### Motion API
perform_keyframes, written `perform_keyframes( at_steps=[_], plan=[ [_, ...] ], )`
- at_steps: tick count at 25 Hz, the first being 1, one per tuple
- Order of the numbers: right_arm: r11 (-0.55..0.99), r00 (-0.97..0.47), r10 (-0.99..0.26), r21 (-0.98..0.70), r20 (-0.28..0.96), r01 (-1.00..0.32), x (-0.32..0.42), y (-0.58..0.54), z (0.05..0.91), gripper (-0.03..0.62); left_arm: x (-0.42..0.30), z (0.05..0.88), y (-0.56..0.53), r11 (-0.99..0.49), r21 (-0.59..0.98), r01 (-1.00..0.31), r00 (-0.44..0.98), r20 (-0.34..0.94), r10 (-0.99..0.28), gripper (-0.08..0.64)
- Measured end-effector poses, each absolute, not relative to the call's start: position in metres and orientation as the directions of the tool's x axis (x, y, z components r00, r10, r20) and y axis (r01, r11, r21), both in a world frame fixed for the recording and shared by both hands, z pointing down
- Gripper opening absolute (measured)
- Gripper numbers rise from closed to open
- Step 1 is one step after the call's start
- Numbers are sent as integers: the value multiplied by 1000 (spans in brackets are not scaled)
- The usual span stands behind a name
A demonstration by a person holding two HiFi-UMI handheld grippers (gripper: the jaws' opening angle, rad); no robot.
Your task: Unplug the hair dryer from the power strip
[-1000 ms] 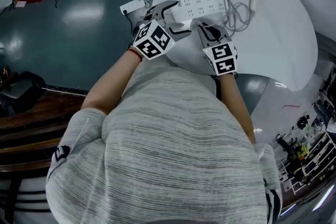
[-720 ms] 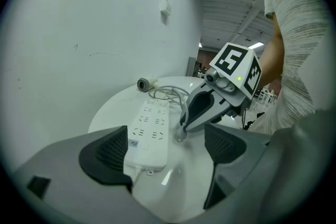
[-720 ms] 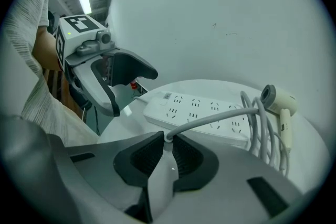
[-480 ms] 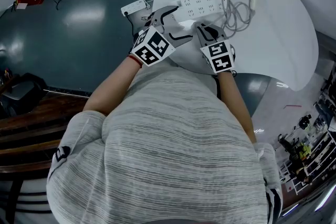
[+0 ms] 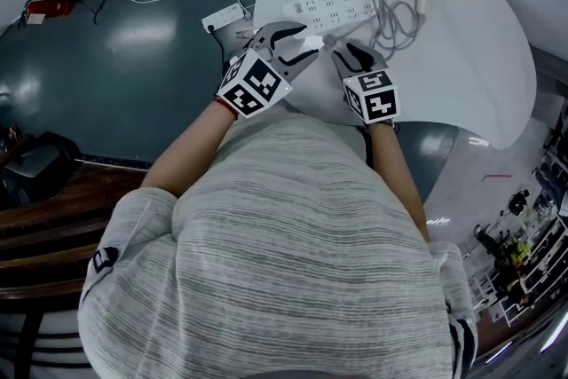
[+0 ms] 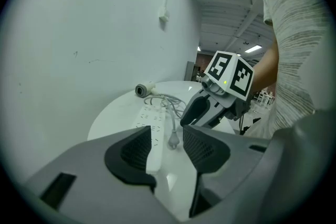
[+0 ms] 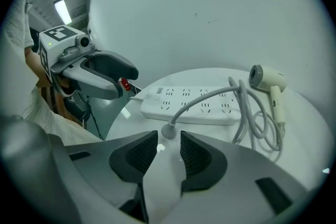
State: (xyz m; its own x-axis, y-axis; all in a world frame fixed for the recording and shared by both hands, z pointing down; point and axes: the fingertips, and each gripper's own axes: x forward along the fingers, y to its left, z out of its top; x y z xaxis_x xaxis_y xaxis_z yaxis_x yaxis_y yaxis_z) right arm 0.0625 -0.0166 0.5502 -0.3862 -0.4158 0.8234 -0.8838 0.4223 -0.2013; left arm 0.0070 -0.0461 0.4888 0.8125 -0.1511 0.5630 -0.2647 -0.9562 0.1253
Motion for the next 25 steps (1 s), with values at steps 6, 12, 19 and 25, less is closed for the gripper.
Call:
perform_keyframes(
  at_steps=[6, 12, 19, 25],
  plan=[
    [424, -392, -519, -170, 760, -890, 64, -18, 507, 127, 8, 472, -38, -964, 128, -232, 835, 535, -130, 84],
    [466, -446, -630, -150, 636, -872, 53, -16, 457, 57, 5, 456, -27, -968, 151, -200, 860, 500, -99, 8],
    [506, -500, -682, -149, 534, -850, 40, -5, 426, 28, 8, 434, -18, -978, 152, -144, 902, 427, -66, 8],
    [506, -529, -696, -190, 485, -841, 37, -1, 415, 26, 9, 424, -11, -980, 162, -118, 917, 397, -45, 6]
  ],
)
